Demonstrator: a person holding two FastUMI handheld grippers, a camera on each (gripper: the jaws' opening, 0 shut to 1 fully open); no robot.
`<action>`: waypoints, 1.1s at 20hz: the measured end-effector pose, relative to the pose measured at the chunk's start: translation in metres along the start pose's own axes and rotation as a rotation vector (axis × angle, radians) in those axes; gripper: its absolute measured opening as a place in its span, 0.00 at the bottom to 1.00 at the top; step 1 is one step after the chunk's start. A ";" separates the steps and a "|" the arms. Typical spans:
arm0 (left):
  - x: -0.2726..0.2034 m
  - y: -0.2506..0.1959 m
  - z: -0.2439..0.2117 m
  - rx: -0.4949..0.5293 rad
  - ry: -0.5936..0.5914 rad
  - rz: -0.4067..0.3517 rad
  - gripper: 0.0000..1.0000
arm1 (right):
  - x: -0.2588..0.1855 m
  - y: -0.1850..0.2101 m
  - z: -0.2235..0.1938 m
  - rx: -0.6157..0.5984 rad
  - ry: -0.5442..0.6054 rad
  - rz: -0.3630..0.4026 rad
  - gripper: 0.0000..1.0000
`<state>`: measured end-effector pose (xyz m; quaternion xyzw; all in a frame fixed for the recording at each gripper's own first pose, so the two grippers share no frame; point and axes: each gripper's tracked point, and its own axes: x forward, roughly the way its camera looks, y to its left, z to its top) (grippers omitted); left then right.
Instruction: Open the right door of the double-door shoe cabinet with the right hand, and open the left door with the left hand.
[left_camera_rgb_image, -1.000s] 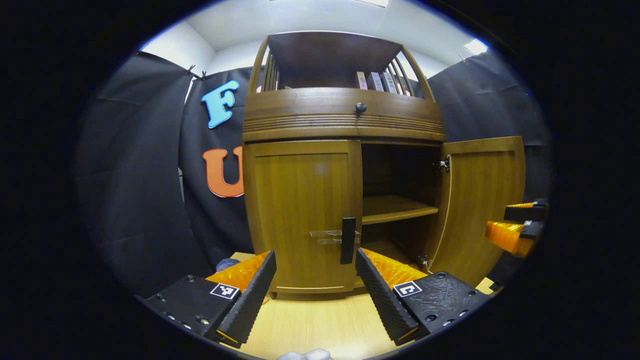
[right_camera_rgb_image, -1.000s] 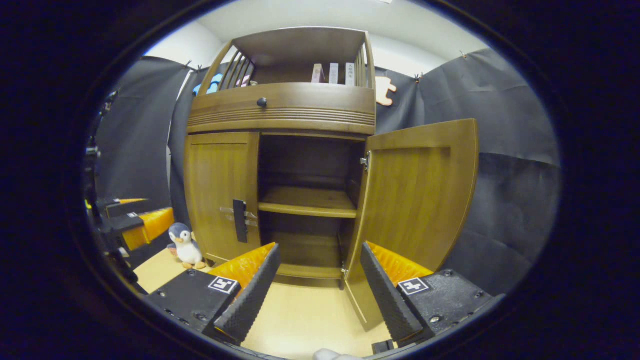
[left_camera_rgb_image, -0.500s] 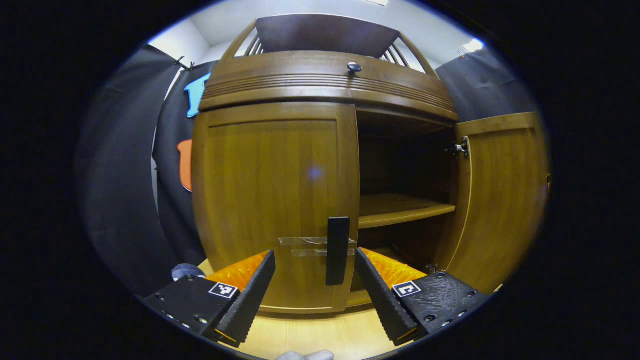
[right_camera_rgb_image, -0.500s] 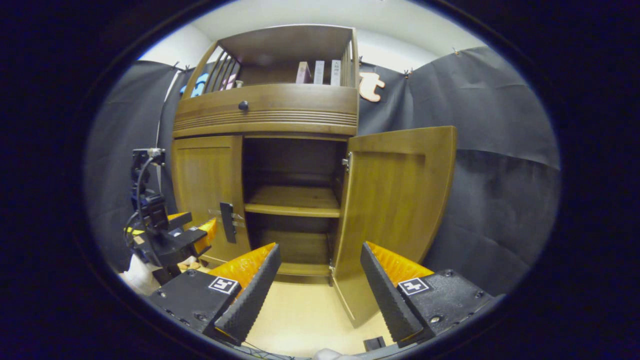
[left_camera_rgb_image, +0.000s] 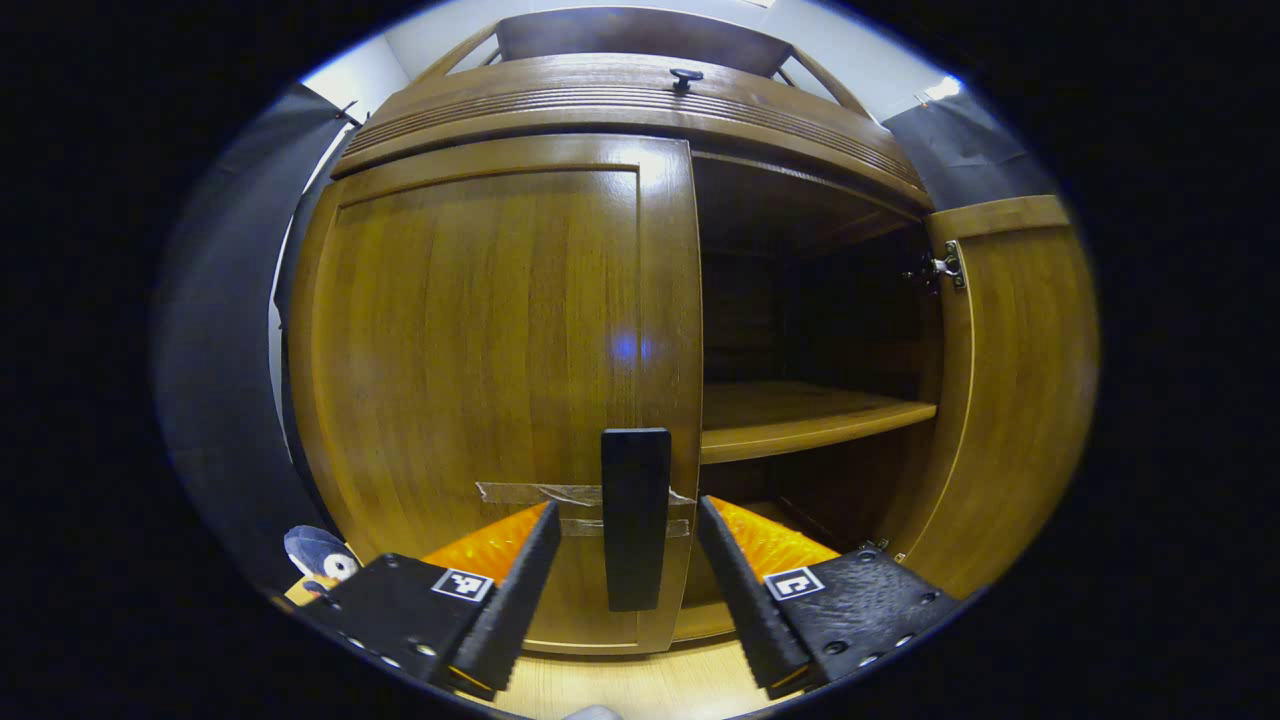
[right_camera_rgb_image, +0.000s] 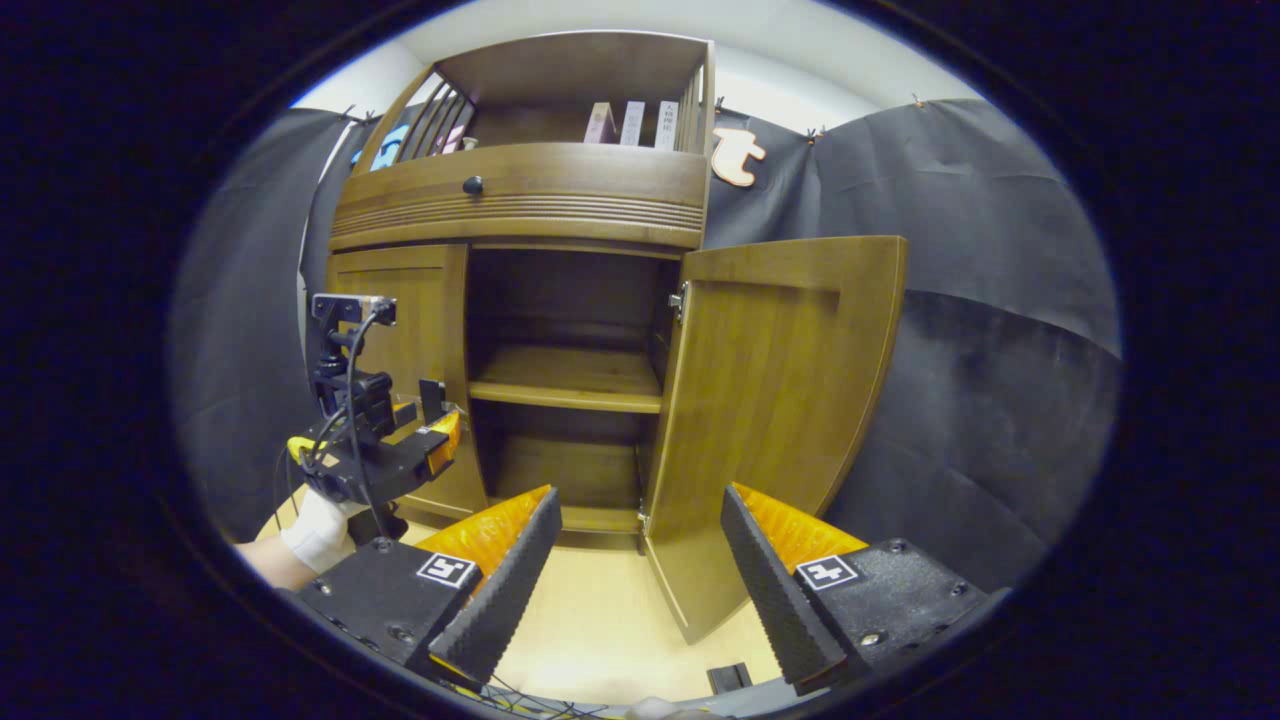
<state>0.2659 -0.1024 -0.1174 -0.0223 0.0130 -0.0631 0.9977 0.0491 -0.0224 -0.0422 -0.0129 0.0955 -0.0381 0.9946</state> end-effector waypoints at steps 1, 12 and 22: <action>0.001 0.000 -0.001 0.005 -0.001 0.002 0.67 | 0.000 0.000 0.000 -0.002 -0.003 0.000 1.00; -0.002 0.000 0.002 0.023 -0.010 0.000 0.29 | -0.006 -0.003 -0.010 -0.008 0.008 0.002 1.00; -0.036 0.001 -0.001 0.024 -0.003 -0.025 0.37 | -0.021 -0.005 -0.021 -0.001 0.016 0.018 1.00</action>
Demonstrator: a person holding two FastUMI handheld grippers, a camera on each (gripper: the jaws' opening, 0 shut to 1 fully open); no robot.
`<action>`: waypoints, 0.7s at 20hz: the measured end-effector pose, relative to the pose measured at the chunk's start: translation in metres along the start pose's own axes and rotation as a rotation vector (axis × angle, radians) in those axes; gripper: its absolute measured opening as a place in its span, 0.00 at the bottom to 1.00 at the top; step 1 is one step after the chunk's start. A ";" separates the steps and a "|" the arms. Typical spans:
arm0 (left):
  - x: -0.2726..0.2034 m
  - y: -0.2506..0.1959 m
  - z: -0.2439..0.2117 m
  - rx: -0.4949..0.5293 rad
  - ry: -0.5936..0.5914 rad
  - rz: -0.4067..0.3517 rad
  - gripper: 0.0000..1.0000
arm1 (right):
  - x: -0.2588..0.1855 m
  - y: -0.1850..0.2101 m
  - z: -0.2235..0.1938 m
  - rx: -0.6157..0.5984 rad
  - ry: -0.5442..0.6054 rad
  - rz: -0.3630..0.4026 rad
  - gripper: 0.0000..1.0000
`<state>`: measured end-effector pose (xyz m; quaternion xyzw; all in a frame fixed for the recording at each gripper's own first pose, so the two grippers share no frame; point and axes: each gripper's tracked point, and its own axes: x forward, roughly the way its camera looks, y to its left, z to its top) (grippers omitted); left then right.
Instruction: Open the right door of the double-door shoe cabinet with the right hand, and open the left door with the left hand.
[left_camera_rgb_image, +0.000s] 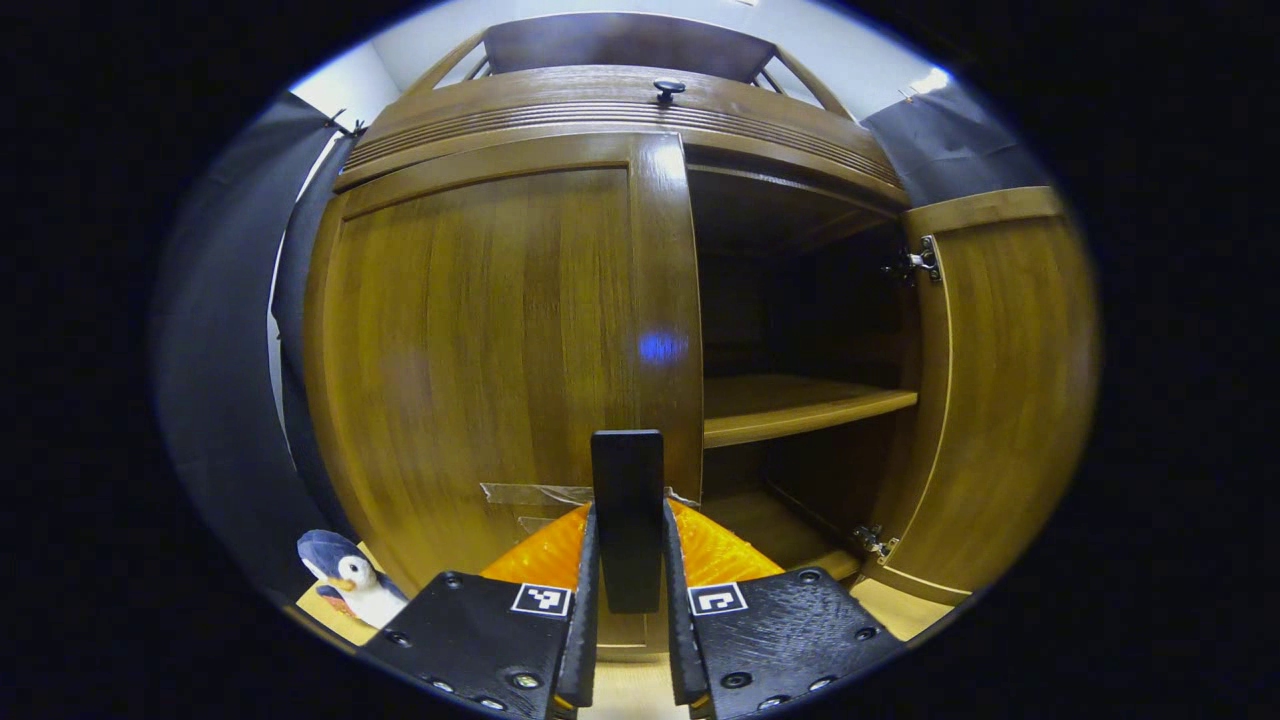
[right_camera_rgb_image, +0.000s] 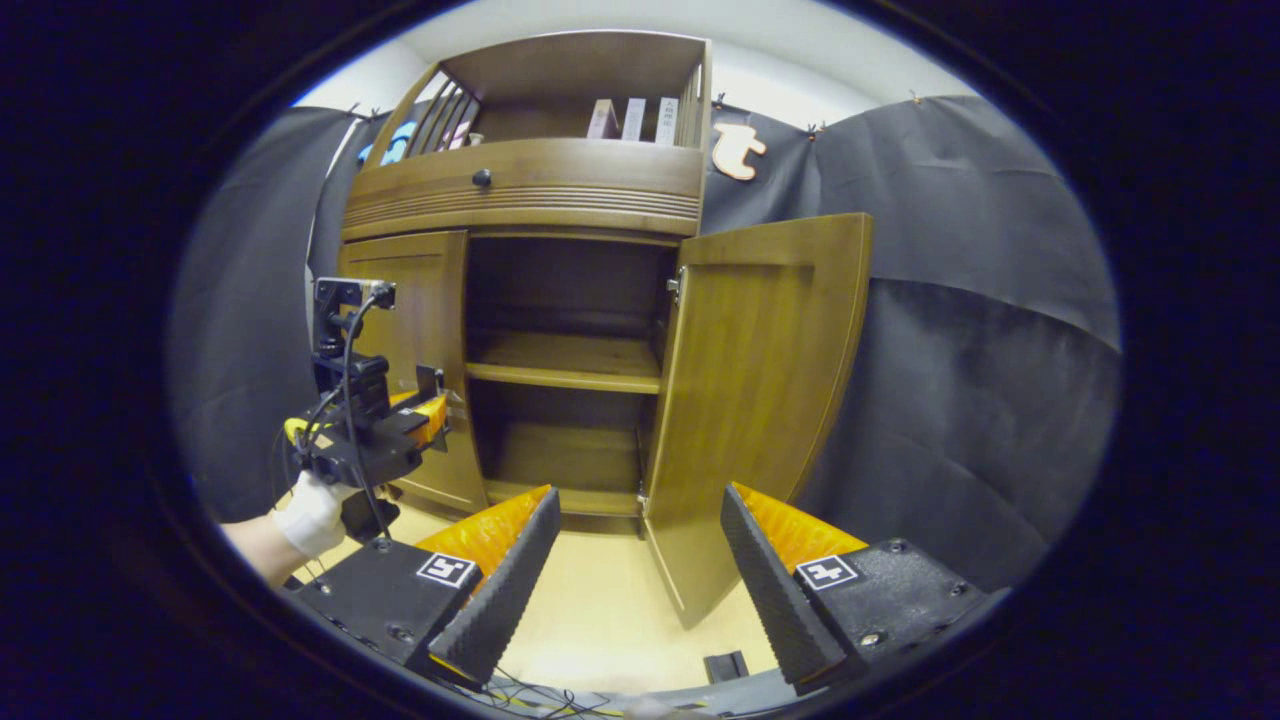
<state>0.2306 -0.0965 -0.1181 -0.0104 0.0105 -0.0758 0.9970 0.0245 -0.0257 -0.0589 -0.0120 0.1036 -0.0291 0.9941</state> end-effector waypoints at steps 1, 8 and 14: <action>-0.005 0.001 0.000 -0.006 -0.004 -0.004 0.36 | -0.002 0.001 -0.001 0.000 -0.001 0.007 1.00; -0.043 0.008 -0.001 -0.005 -0.010 -0.041 0.28 | -0.016 0.021 -0.008 -0.004 -0.004 0.066 1.00; -0.071 0.017 -0.002 -0.017 -0.008 -0.045 0.28 | -0.025 0.033 -0.010 0.004 -0.010 0.097 1.00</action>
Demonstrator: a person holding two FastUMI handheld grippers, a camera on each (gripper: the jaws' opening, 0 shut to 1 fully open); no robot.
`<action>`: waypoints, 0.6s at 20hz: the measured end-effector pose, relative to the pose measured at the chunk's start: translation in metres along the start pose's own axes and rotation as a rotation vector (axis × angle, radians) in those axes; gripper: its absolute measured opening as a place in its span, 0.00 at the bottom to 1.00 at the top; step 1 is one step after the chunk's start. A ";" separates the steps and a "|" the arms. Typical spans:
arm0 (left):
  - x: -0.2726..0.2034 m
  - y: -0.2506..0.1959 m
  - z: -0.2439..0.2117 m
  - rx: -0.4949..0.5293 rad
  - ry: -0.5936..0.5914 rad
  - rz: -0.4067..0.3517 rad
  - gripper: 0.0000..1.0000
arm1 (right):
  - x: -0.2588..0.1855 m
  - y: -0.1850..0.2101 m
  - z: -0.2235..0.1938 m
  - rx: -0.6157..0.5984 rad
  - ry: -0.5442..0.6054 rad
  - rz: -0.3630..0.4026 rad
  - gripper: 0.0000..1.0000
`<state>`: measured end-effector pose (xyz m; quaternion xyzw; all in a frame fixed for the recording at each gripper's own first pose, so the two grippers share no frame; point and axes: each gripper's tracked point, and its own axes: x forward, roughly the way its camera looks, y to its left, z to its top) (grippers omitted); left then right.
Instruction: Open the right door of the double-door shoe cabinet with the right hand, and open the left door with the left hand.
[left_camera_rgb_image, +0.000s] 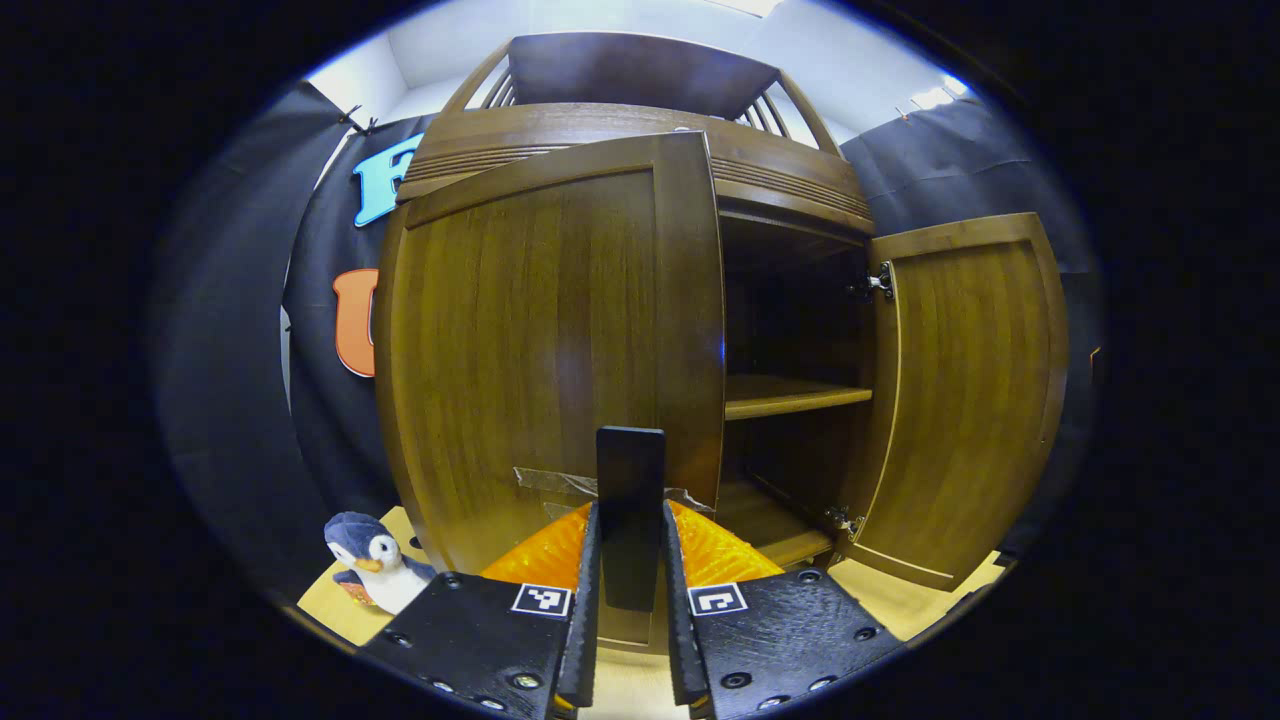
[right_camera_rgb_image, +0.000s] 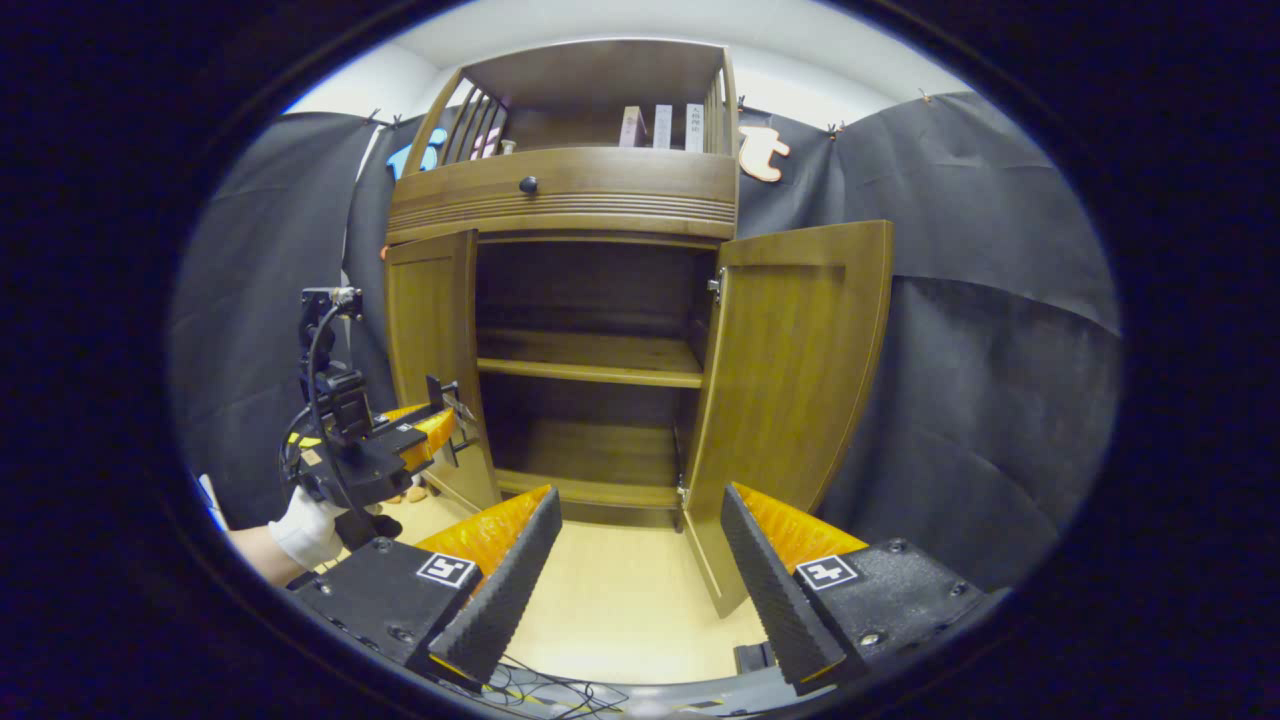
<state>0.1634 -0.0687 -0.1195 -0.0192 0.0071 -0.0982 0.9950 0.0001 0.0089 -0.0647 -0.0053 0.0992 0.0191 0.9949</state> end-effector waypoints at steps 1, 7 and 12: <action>-0.005 0.002 -0.001 0.001 0.000 0.000 0.28 | -0.001 0.002 0.000 -0.001 -0.001 0.004 1.00; -0.029 0.014 -0.002 0.011 -0.002 0.003 0.28 | -0.004 0.017 -0.002 0.007 -0.004 0.035 1.00; -0.044 0.026 -0.002 -0.012 -0.002 0.031 0.11 | -0.009 0.024 0.002 0.008 -0.020 0.048 1.00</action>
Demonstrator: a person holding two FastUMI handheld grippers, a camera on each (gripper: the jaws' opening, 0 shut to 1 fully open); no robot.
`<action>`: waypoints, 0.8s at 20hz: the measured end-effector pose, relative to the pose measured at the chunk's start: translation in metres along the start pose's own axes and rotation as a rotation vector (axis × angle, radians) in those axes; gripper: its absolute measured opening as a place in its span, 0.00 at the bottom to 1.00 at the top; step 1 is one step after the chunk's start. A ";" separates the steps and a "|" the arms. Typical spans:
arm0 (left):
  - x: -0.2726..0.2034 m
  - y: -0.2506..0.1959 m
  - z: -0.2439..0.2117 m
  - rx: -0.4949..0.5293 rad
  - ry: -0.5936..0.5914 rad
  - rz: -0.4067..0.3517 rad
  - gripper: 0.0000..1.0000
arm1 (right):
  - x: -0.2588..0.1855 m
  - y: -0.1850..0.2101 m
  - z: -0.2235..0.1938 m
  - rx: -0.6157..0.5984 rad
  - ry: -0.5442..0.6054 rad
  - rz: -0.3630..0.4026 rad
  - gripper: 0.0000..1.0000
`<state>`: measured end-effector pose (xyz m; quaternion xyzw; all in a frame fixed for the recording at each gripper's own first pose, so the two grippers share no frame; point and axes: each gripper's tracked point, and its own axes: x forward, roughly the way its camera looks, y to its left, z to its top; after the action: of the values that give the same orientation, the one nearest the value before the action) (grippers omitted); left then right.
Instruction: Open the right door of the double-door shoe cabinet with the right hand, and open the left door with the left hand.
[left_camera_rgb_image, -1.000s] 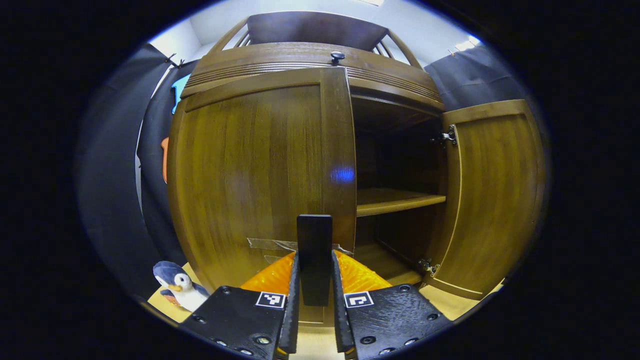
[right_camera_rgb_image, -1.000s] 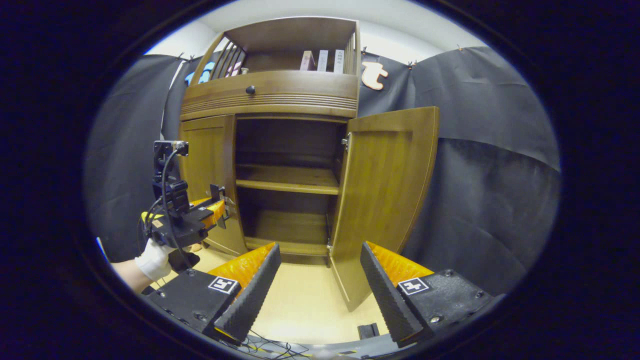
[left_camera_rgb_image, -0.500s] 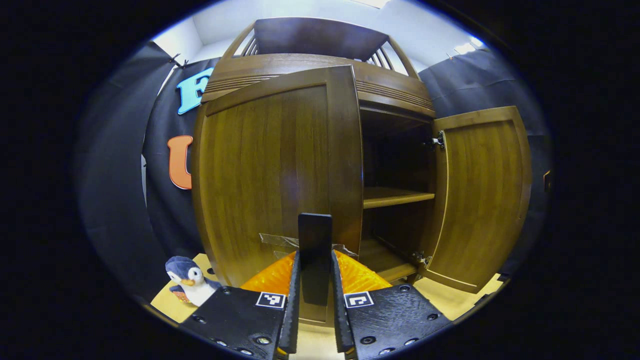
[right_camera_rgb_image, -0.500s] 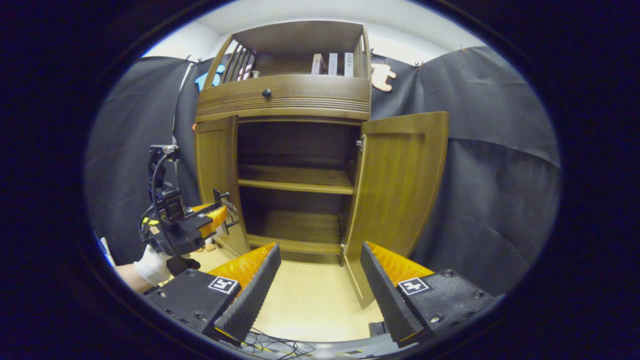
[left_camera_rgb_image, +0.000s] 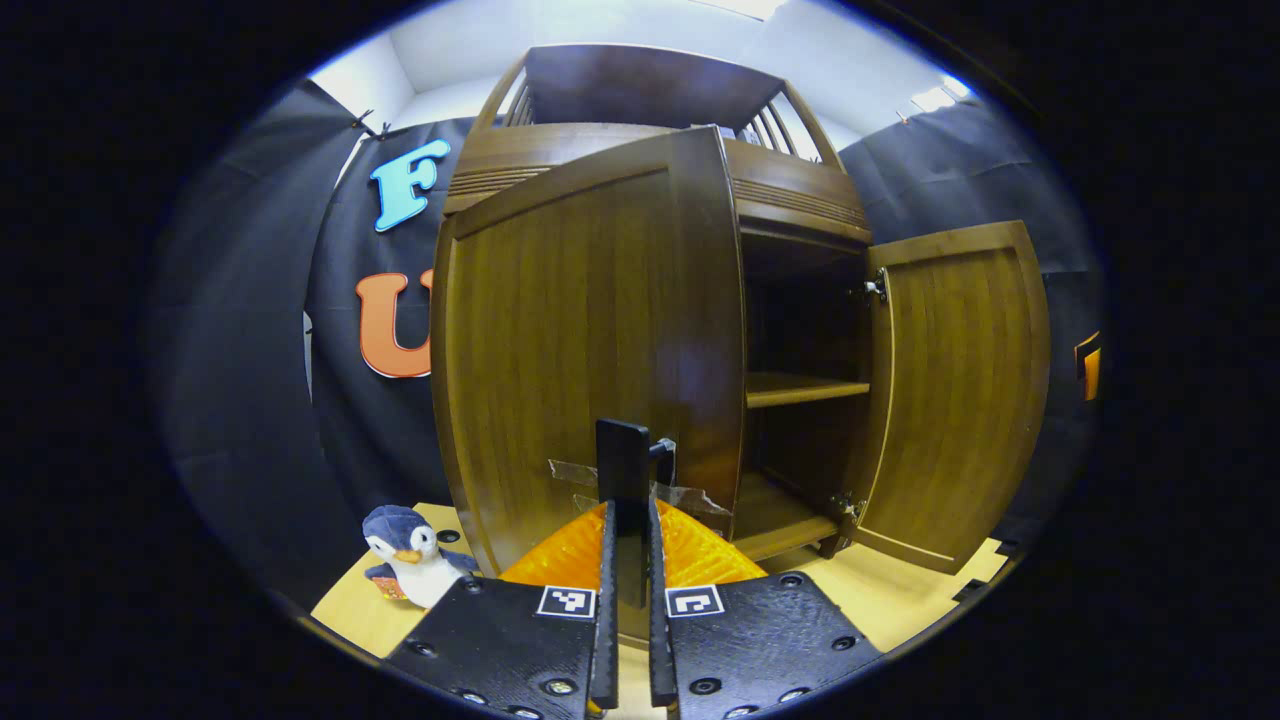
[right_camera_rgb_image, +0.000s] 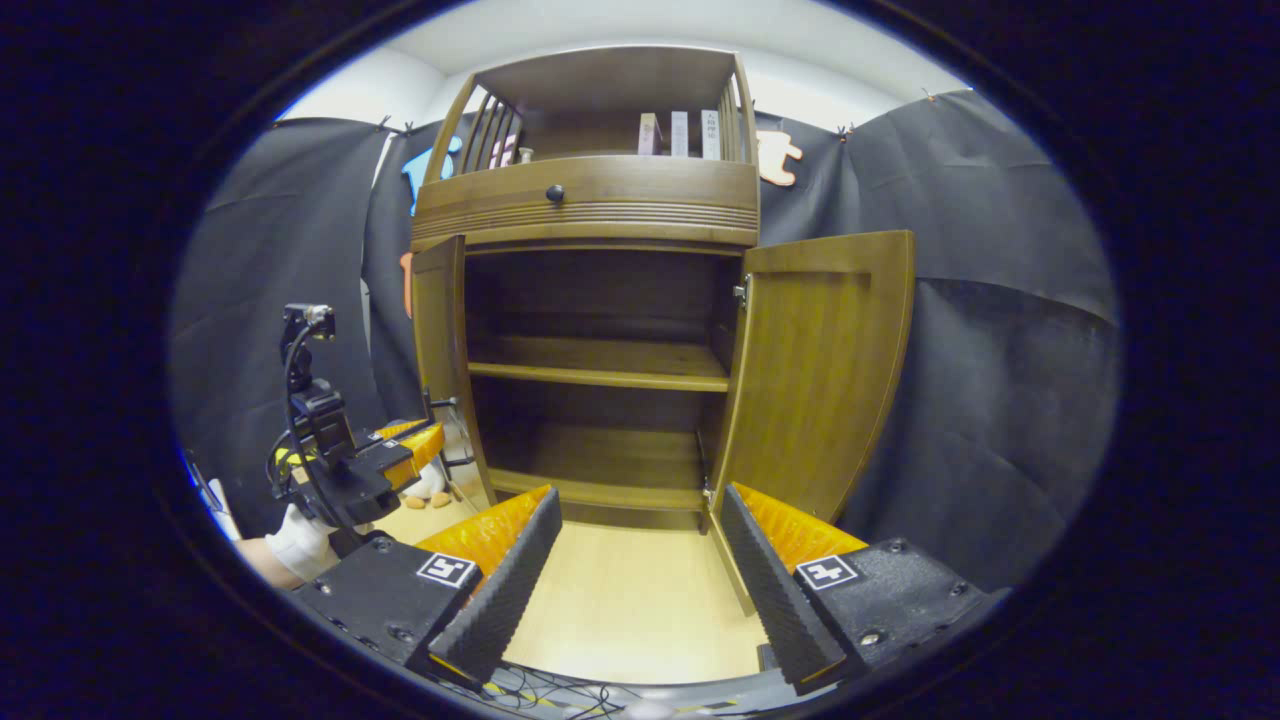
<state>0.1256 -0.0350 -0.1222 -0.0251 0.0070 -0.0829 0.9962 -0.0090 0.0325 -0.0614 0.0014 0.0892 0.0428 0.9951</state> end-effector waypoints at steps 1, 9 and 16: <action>-0.004 0.002 0.000 -0.001 -0.001 0.005 0.11 | -0.002 0.001 -0.002 -0.001 0.001 0.002 1.00; -0.025 0.024 0.000 0.020 -0.018 0.044 0.19 | -0.003 0.007 -0.006 -0.001 0.010 0.030 1.00; -0.042 0.044 -0.002 0.017 -0.022 0.094 0.01 | -0.005 0.015 -0.007 -0.009 0.009 0.063 1.00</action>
<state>0.0914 0.0149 -0.1260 -0.0169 -0.0033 -0.0358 0.9992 -0.0164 0.0471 -0.0675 -0.0007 0.0935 0.0743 0.9928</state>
